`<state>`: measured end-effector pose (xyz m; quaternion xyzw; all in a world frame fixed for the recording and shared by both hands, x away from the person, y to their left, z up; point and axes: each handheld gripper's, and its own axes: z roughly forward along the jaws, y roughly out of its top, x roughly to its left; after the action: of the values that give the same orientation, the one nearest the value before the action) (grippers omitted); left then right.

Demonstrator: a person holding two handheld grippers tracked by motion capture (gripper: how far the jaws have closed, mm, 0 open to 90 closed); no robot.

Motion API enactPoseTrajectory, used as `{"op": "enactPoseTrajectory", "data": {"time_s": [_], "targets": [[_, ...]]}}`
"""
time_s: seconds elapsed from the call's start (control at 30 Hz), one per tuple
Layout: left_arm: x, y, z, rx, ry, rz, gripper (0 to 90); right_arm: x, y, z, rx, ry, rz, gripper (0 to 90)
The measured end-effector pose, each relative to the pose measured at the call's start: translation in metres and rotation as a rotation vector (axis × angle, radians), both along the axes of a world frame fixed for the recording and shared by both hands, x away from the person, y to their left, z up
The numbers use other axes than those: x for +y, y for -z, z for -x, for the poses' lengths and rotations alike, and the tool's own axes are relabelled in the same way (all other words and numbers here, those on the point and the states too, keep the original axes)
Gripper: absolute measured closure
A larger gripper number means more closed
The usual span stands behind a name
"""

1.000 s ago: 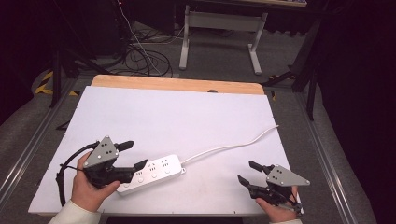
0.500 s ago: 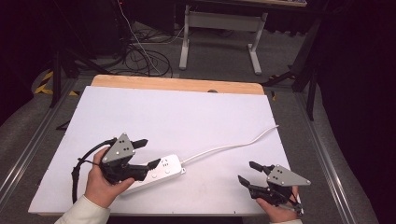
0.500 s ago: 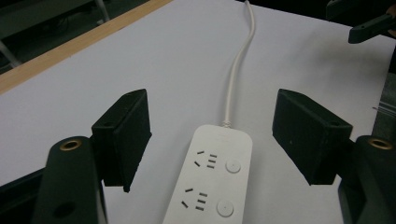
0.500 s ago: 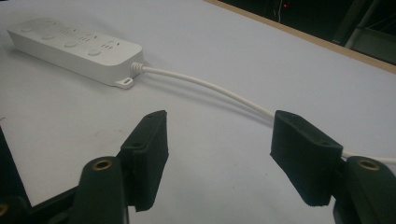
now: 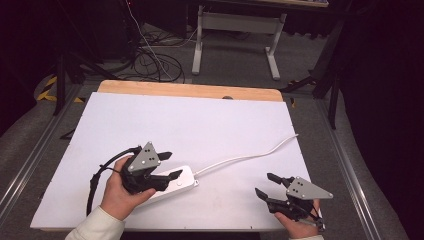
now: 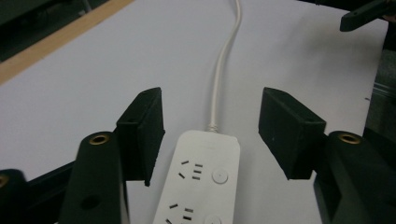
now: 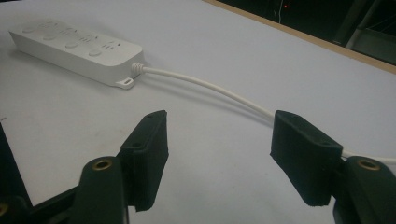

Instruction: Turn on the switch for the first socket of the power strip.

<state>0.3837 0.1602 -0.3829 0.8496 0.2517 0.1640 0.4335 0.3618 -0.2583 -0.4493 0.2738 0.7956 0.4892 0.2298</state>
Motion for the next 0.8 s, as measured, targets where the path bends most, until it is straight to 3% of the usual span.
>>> {"op": "enactPoseTrajectory", "data": {"time_s": [0.1,0.2,0.27,0.3,0.53,0.67,0.8], "targets": [[-0.001,0.001,-0.002,0.029,0.015,0.015,52.2,0.0,0.0,0.0,0.0,0.0,-0.002,38.0],[-0.003,0.002,-0.004,0.039,0.013,0.016,54.2,0.0,0.0,0.0,0.001,-0.001,-0.004,38.1],[-0.004,0.004,-0.009,0.1,0.06,0.022,66.6,0.0,0.0,0.0,0.003,0.0,-0.005,38.2],[-0.004,0.005,-0.011,0.114,0.069,0.02,67.2,0.0,0.0,0.0,0.003,-0.001,-0.005,38.2],[-0.008,0.015,-0.024,0.185,0.054,-0.062,90.0,0.0,0.001,-0.001,0.007,-0.004,-0.004,38.2],[-0.009,0.019,-0.029,0.237,0.063,-0.066,90.0,0.0,0.001,-0.001,0.009,-0.004,-0.007,38.2],[-0.014,0.023,-0.033,0.272,0.054,-0.118,90.0,0.0,0.001,-0.001,0.007,-0.005,-0.005,38.2]]}}
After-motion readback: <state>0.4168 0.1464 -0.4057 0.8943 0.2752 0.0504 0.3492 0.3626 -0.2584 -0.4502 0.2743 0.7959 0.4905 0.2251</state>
